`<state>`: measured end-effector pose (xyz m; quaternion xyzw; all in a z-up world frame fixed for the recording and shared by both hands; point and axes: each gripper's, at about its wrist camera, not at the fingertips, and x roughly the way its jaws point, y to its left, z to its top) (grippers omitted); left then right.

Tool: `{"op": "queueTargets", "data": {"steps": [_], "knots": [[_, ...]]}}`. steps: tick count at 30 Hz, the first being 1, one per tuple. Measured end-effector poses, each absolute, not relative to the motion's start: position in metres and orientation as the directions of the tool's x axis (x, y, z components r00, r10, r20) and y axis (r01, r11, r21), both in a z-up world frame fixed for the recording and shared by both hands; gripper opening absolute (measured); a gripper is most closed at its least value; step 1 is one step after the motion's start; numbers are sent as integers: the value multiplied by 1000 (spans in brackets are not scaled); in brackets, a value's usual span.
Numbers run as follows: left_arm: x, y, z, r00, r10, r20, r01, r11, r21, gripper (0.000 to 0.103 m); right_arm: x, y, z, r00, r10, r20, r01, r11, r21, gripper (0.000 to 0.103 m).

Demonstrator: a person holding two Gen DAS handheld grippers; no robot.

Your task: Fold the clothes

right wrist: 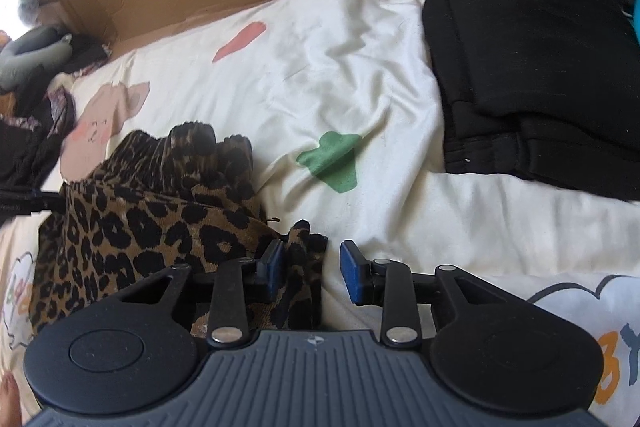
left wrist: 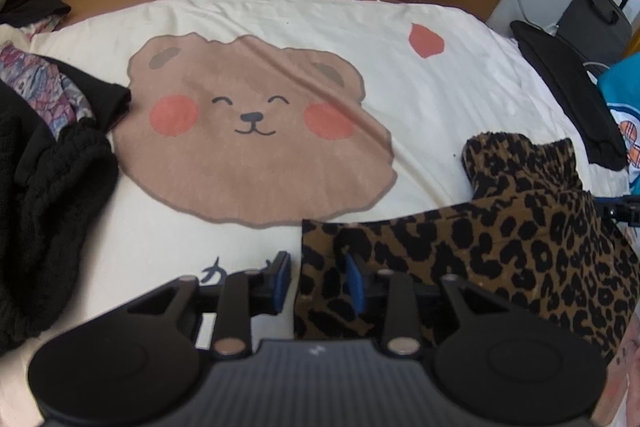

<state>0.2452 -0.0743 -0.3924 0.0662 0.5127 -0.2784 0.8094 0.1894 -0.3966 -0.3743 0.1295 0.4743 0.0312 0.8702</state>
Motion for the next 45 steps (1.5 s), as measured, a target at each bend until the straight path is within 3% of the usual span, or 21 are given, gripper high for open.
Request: {"op": "queueTargets", "data": {"steps": [5,8,9,11,14,15,18,34,45], "knots": [[246,-80,-393,318,-377,-870,528,833,-168,38,193,-392,-375,530,171,-831,56,970,235,38],[246,-83,-394,313,-371,-875,532,831,-162,39,194,-389,-374,523,178,-834,43,971,234,27],[248,-82,-395,308,-373,-875,520,836,-174,40,194,-388,-374,523,187,-832,38,969,242,19],[250,-82,-396,306,-371,-877,504,844,-182,38,193,-388,-374,530,189,-827,48,967,251,15],[250,-84,-395,302,-372,-878,510,841,-181,23,187,-391,-367,554,181,-812,71,962,263,7],[251,-81,-395,294,-384,-875,495,845,-204,11,184,-393,-363,568,173,-805,82,961,265,6],[249,-74,-390,299,-409,-862,470,850,-240,8,172,-400,-348,606,156,-780,111,954,277,6],[235,-67,-300,427,-497,-755,494,828,-266,8,138,-414,-286,712,111,-694,189,921,341,6],[249,-83,-297,445,-459,-769,475,849,-232,8,159,-415,-282,705,83,-704,194,933,304,6]]}}
